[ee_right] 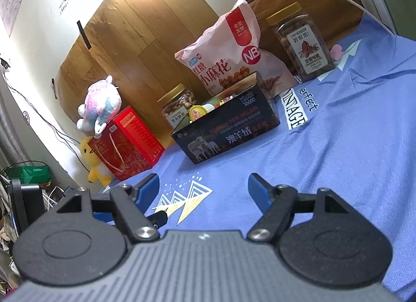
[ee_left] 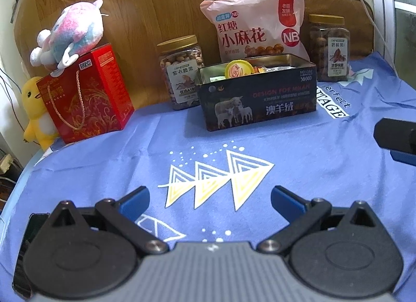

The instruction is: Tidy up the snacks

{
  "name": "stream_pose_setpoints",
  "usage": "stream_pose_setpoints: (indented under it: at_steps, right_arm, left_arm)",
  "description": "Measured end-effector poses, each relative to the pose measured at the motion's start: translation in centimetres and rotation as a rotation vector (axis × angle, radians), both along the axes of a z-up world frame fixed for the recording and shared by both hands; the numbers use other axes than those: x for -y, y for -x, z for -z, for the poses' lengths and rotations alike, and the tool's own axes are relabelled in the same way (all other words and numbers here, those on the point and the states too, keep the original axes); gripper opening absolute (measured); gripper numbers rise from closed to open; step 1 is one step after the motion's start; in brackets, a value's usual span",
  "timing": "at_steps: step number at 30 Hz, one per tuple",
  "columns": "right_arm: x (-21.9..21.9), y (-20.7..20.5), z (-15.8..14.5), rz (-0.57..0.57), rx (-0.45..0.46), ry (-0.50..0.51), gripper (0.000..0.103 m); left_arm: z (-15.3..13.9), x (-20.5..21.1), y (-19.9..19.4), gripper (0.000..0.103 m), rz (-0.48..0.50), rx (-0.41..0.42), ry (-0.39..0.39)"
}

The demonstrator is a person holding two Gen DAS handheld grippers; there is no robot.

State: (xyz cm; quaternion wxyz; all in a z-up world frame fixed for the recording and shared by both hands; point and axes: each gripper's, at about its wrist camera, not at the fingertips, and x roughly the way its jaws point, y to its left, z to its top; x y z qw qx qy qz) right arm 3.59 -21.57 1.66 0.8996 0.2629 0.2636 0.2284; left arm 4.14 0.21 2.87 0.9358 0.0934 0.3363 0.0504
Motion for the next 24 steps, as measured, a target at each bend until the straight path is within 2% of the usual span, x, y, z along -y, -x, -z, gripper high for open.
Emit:
stream_pose_setpoints:
  at_steps: [24]
  right_arm:
    - [0.06,-0.13,0.2,0.018,-0.005,-0.01,0.077]
  left_arm:
    - [0.17,0.28,-0.34,0.103,-0.007,-0.009,-0.028]
